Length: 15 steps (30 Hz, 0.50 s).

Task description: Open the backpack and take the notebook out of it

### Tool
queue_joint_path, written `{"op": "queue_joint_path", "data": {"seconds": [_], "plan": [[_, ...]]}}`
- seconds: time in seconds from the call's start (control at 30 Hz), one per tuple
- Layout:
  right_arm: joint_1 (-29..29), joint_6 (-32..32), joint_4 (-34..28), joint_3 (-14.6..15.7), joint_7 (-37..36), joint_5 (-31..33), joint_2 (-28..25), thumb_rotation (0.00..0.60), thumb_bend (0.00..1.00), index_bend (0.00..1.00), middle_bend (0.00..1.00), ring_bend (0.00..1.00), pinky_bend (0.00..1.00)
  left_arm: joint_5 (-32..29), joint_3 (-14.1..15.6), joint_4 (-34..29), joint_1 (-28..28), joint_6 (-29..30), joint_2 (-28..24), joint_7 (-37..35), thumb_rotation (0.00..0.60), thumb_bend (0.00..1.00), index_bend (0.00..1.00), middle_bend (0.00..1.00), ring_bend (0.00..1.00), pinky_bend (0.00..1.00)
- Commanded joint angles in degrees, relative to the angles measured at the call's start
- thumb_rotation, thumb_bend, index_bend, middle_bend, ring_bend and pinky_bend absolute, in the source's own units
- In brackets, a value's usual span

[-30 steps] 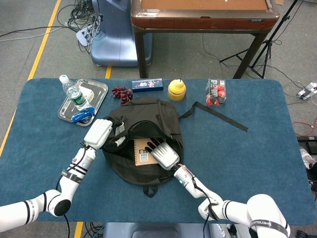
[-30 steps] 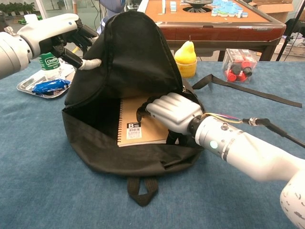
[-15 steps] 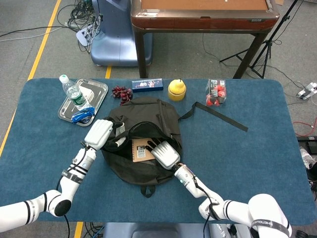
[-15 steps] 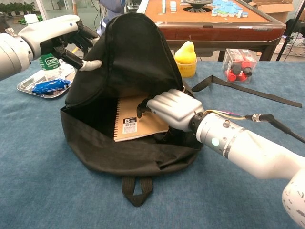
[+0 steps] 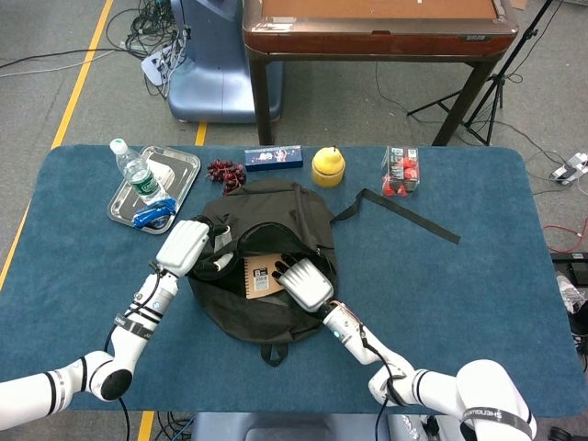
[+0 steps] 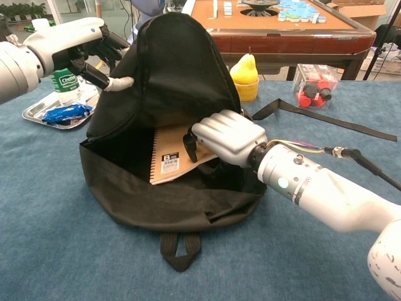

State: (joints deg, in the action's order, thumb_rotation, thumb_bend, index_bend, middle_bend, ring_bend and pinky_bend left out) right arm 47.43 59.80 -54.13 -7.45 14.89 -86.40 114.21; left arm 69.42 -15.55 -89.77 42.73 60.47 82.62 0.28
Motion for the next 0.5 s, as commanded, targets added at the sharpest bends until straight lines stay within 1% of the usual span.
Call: {"op": "queue_joint_path", "data": {"seconds": [0.03, 0.17, 0.37, 0.5], "plan": [[0.0, 1.2, 0.9, 0.0, -0.7, -0.7, 0.5, 0.6, 0.46, 0.67, 0.44, 0.32, 0.33, -0.2, -0.1, 0.1, 0.0, 0.0, -0.1, 0.1, 0.6, 0.46, 0.73, 0.7, 0.55, 0.31], [-0.2, 2.4, 1.9, 0.1, -0.8, -1.2, 0.6, 0.6, 0.46, 0.75, 0.48, 0.36, 0.36, -0.6, -0.2, 0.4, 0.0, -0.2, -0.3, 0.2, 0.6, 0.46, 0.73, 0.7, 0.55, 0.31], [-0.9, 5.9, 2.3, 0.7, -1.1, -3.2, 0.3, 0.6, 0.48, 0.86, 0.56, 0.45, 0.46, -1.9, -0.9, 0.8, 0.4, -0.7, -0.5, 0.8, 0.6, 0.46, 0.73, 0.7, 0.55, 0.31], [-1.8, 9.1, 0.8, 1.5, -1.5, -4.9, -0.9, 0.6, 0.5, 0.9, 0.59, 0.49, 0.5, -3.0, -1.2, 1.0, 0.7, -1.2, -0.6, 1.5, 0.6, 0.46, 0.73, 0.69, 0.55, 0.31]]}}
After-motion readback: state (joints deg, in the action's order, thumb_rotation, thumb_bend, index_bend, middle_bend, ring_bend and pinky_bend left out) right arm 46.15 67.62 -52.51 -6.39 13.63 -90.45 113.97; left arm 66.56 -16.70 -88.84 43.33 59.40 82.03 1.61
